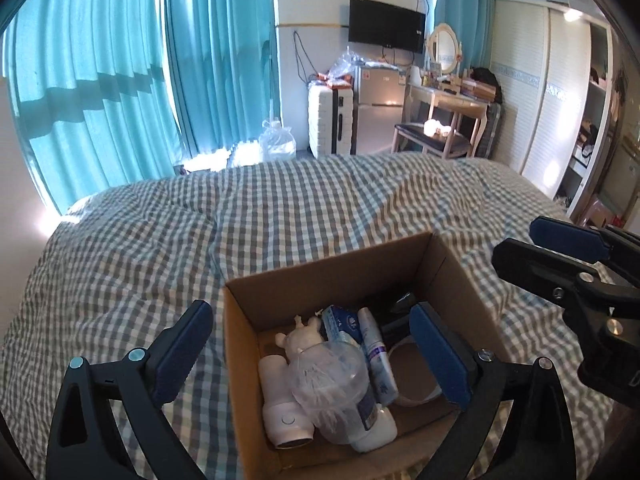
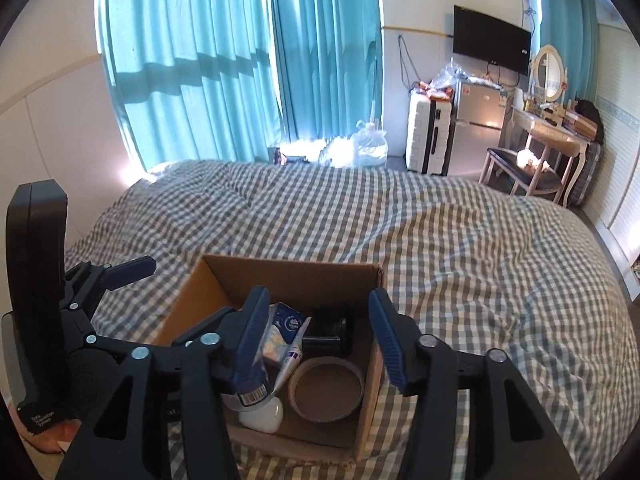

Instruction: Organize objects

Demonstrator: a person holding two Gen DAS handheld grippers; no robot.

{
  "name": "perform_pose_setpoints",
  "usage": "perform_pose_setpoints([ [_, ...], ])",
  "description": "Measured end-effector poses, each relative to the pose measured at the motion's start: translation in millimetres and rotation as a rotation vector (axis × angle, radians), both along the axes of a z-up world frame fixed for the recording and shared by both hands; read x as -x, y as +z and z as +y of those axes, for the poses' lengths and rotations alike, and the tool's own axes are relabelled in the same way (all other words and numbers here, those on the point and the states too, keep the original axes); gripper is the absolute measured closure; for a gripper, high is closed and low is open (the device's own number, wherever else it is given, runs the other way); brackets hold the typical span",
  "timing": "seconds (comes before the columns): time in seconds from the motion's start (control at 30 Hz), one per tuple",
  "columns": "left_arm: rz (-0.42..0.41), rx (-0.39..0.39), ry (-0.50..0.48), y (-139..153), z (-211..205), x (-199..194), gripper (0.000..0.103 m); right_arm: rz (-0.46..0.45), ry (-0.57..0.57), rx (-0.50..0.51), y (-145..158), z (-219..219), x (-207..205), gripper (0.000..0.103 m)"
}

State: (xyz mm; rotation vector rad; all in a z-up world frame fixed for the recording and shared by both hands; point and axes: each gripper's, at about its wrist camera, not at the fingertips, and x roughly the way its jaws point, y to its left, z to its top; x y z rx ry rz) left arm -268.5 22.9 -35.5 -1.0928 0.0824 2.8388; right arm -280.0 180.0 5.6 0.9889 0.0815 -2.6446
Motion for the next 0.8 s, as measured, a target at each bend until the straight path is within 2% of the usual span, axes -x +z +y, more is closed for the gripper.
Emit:
perform_pose_setpoints([
  [0.2, 0.118, -0.003, 0.036, 57.4, -4.9, -40.5, 0.002, 0.103, -0.017, 0.02, 54.1, 4.8, -46.4, 0.048],
  [0.3, 0.185, -0.008, 0.042, 86.3, -7.5, -64.2, 0.001, 0.149, -0.025, 0.02, 76.6, 4.8, -68.8, 0.042],
  [0.4, 0.236, -0.006, 0.045, 111.1, -8.7, -88.1, 0.0, 0.196, -0.034, 0.029, 100.6, 5.0, -94.2, 0.041],
  [0.47, 0.265, 0.001, 0.045, 125.0, -7.7, -102.1, 0.0, 0.23, -0.035, 0.037, 116.2, 5.8, -112.7, 0.04],
  [0.6, 0.335, -0.004, 0.048, 152.7, -10.8, -134.6, 0.0, 0.301, -0.046, 0.048, 144.0, 8.4, -150.8, 0.032],
  [0.7, 0.377, -0.017, 0.059, 169.3, -13.9, -158.5, 0.0, 0.337, -0.051, 0.052, 158.4, 8.8, -173.7, 0.03],
  [0.8, 0.397, -0.028, 0.066, 178.7, -18.3, -180.5, 0.0, 0.37, -0.063, 0.064, 168.5, 13.0, -196.4, 0.023],
])
